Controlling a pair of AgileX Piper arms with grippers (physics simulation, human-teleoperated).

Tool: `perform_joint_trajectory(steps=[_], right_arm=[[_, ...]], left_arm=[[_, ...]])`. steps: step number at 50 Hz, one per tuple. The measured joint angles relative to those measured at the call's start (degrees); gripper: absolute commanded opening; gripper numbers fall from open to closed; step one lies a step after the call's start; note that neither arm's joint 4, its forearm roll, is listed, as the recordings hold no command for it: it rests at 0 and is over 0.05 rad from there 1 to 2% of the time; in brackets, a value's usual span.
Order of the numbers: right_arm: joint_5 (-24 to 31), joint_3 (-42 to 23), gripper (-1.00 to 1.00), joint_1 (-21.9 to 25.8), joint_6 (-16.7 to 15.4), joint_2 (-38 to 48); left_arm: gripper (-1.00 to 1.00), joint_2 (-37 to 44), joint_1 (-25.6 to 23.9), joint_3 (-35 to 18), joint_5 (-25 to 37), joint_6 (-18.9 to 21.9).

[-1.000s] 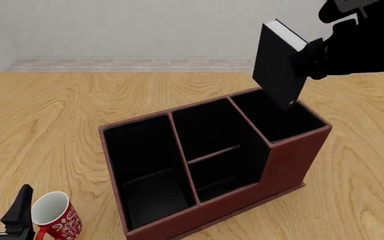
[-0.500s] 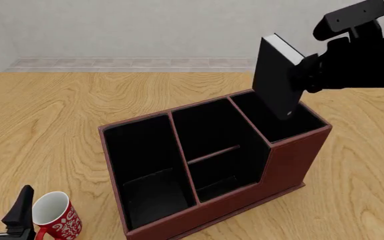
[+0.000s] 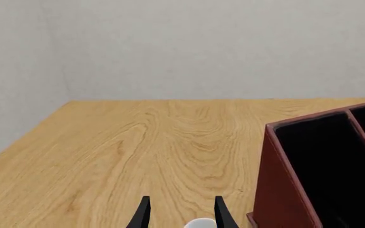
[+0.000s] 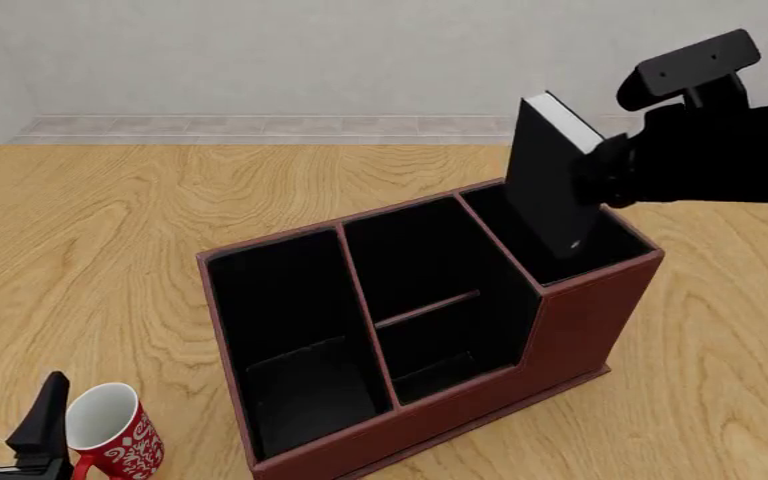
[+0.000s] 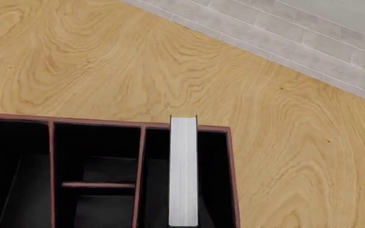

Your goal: Pick up the book and place it in the right compartment of the caddy.

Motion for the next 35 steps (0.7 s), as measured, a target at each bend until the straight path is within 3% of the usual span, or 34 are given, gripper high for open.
perform_joint_trajectory(steps=[35], right_arm=[[-4.9,6.0,-1.0,-0.4,0.6,0.6]], left_arm=[[1.0,0.0,0.1,-1.1,1.0,0.4]])
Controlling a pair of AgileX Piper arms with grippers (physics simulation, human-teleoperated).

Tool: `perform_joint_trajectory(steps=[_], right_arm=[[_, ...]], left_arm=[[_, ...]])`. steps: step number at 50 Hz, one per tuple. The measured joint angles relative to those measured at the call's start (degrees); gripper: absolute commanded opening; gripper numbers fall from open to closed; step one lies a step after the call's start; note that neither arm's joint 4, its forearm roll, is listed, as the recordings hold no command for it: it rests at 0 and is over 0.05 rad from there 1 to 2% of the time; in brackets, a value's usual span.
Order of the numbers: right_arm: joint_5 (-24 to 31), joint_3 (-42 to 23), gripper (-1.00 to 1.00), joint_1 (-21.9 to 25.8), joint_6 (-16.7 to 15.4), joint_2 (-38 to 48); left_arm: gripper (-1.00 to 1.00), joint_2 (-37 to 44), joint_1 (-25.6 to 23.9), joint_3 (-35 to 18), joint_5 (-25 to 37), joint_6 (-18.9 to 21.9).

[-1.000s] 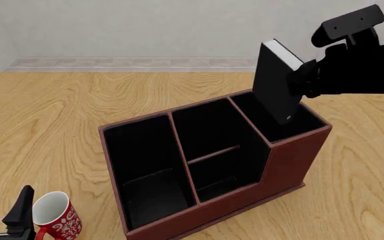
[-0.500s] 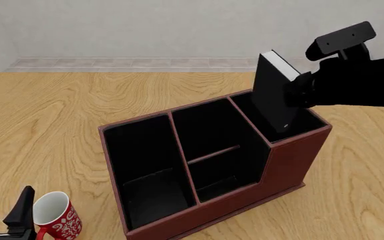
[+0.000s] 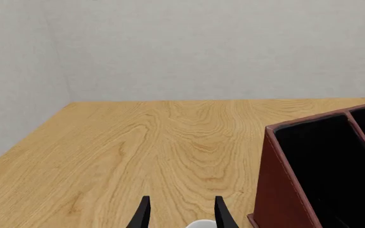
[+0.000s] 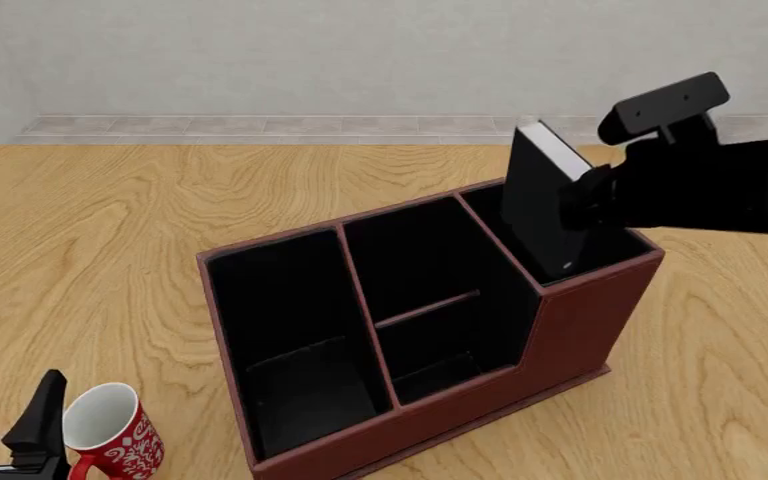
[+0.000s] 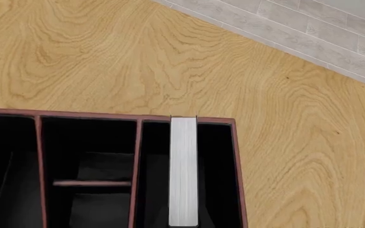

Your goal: Pick up the book and place it in the right compartment of the caddy.

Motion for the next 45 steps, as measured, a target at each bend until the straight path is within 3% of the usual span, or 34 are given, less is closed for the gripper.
perform_joint_trajectory(steps=[45], right_arm=[[-7.1,7.0,-1.0,-1.2,0.0,1.4]], left_arm=[[1.0,0.0,0.3,-0.2,0.5,0.4]])
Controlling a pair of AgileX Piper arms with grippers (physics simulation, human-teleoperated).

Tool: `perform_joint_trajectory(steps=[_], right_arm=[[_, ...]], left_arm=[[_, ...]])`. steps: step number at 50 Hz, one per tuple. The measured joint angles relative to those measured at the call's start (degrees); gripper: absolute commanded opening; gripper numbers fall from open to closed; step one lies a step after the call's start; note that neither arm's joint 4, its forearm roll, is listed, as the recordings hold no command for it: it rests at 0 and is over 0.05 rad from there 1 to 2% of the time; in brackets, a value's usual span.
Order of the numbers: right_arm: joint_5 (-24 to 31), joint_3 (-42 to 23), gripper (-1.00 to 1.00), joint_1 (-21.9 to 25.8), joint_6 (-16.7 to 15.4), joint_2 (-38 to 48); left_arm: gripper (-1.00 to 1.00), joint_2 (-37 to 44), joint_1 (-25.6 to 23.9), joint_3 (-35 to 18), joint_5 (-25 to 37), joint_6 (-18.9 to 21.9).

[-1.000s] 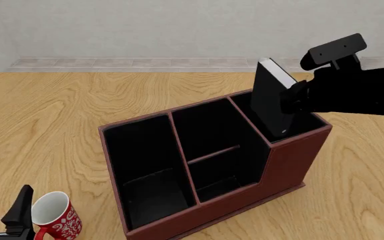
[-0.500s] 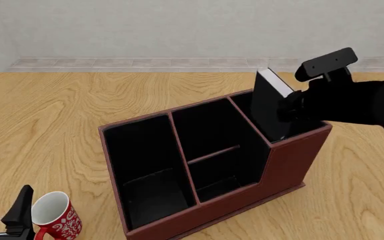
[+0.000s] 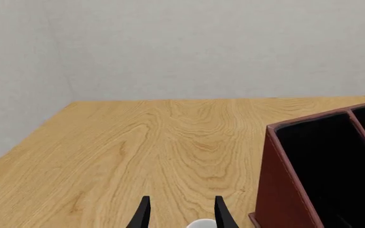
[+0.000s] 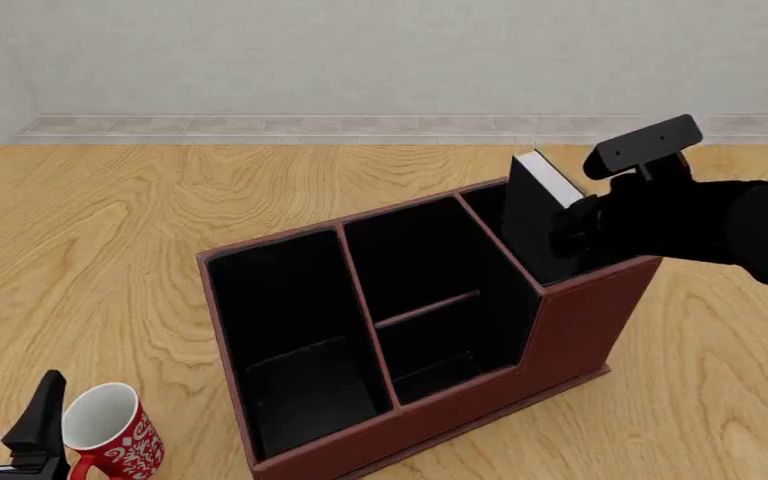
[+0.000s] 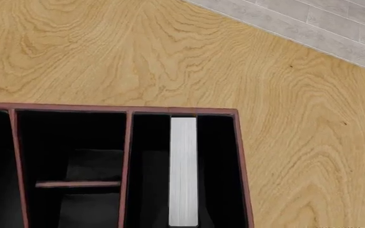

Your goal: Pick up the book and place it in the right compartment of the caddy.

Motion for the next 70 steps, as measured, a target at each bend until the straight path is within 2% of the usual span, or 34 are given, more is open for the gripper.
perform_joint_trajectory(steps=[70], right_arm=[[-3.3,3.9,-1.0,-1.0,-0.4,1.7]], left_arm=[[1.0,0.0,0.0,0.1,0.0,-0.1]])
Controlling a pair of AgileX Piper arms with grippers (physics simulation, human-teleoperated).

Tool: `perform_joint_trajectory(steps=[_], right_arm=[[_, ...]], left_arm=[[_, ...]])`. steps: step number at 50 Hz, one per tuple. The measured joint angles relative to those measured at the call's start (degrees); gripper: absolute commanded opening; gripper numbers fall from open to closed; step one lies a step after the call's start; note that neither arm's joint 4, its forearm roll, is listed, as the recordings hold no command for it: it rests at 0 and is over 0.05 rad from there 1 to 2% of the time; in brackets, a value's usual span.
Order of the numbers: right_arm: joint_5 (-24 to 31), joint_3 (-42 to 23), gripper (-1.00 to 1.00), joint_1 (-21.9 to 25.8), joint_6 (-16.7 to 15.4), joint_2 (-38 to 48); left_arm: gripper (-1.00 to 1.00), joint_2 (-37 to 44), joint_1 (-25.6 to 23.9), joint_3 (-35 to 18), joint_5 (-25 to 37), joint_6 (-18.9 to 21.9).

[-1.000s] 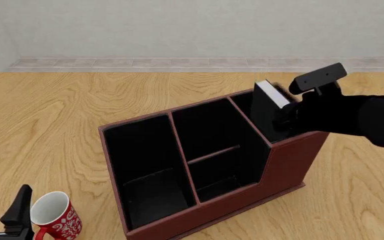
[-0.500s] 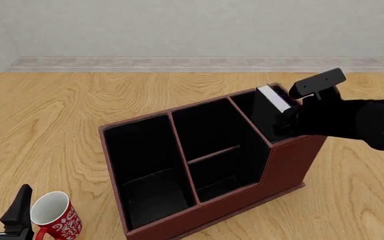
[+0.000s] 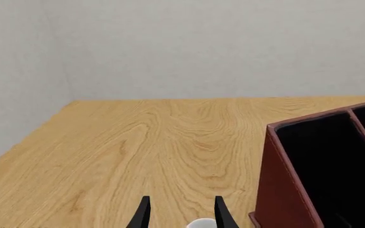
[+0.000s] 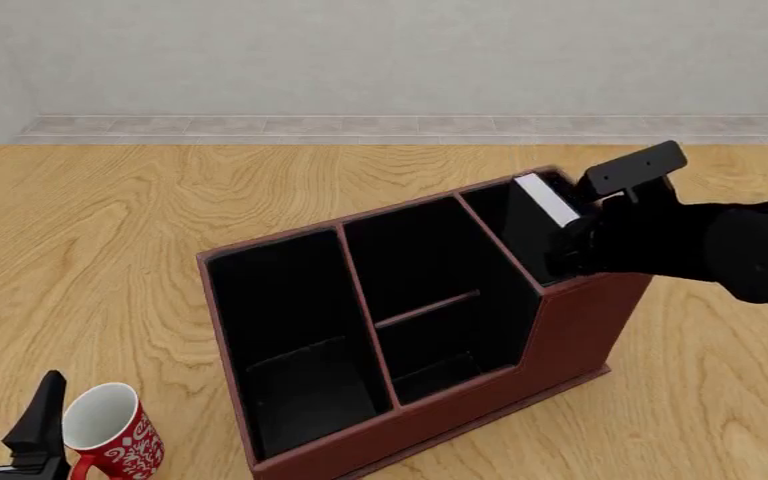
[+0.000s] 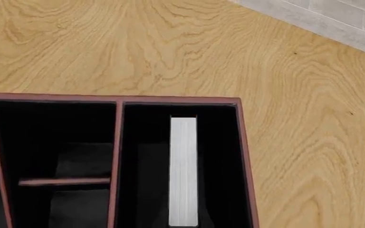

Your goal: Pick up the book and place it in the right compartment of the caddy.

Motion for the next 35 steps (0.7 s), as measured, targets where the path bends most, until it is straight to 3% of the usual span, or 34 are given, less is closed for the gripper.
perform_joint_trajectory(steps=[1,35], right_arm=[[0.0,0.0,1.0,0.0,-0.1,0.0],[0.8,-2.1,1.0,-0.1,-0.4,-1.9]], left_arm=[[1.0,0.0,0.0,0.0,0.0,0.0],[1.0,0.0,-0.4,-0.5,0.5,-0.1]])
